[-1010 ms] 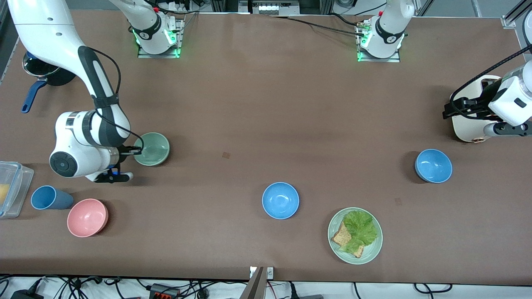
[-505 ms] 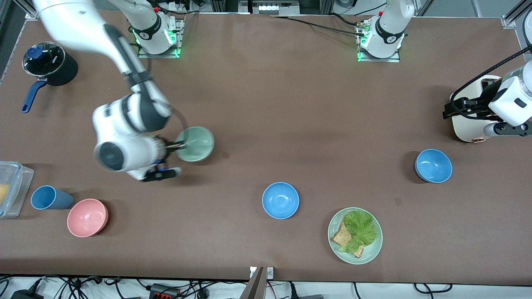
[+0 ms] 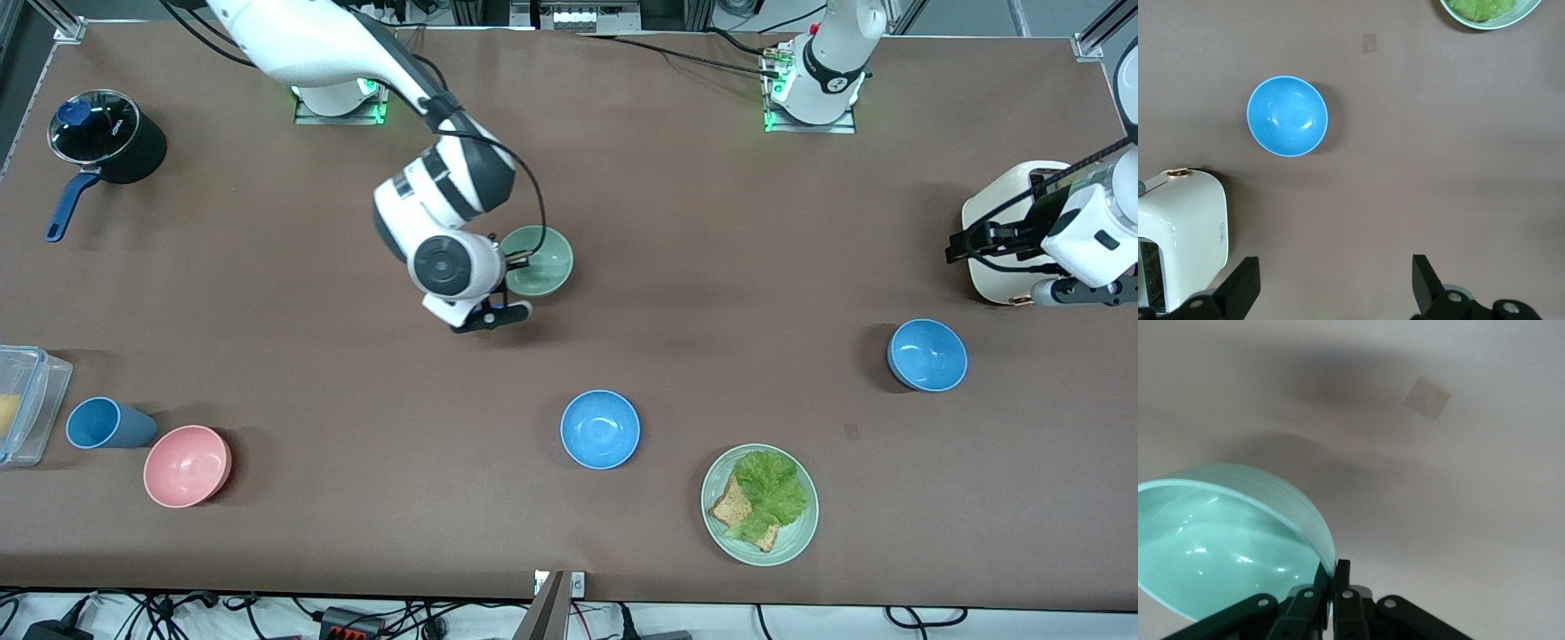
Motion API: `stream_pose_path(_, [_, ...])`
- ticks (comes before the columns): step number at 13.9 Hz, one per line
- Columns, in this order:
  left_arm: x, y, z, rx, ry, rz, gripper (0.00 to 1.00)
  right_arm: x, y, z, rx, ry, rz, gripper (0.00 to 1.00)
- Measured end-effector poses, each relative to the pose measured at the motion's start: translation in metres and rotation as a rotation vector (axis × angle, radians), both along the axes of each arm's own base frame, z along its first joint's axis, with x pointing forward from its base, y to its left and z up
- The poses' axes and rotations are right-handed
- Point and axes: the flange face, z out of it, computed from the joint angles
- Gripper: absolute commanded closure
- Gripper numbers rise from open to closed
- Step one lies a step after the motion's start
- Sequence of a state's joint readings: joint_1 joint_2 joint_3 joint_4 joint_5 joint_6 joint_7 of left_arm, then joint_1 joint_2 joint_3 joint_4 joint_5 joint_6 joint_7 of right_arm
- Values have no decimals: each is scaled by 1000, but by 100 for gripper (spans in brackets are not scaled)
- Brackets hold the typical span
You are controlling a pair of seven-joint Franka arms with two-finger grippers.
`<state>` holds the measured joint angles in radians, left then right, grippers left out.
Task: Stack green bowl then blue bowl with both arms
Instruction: 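Slide the green bowl to mid-table while the left gripper reaches the blue bowl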
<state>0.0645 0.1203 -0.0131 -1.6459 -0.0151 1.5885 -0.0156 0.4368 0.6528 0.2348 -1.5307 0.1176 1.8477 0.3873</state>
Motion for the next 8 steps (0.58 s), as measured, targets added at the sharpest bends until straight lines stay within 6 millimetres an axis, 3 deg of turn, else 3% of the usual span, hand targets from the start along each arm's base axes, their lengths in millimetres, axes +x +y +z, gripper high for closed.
stream_pose_path(5, [10, 3, -29, -6, 35, -30, 0, -6, 19, -36, 16, -19, -14, 100])
stream_pose_path(7, [24, 14, -60, -2, 11, -70, 0, -9, 24, -45, 16, -21, -20, 100])
stream_pose_path(8, [30, 30, -82, -7, -2, -88, 0, -10, 25, -49, 16, -23, -25, 99])
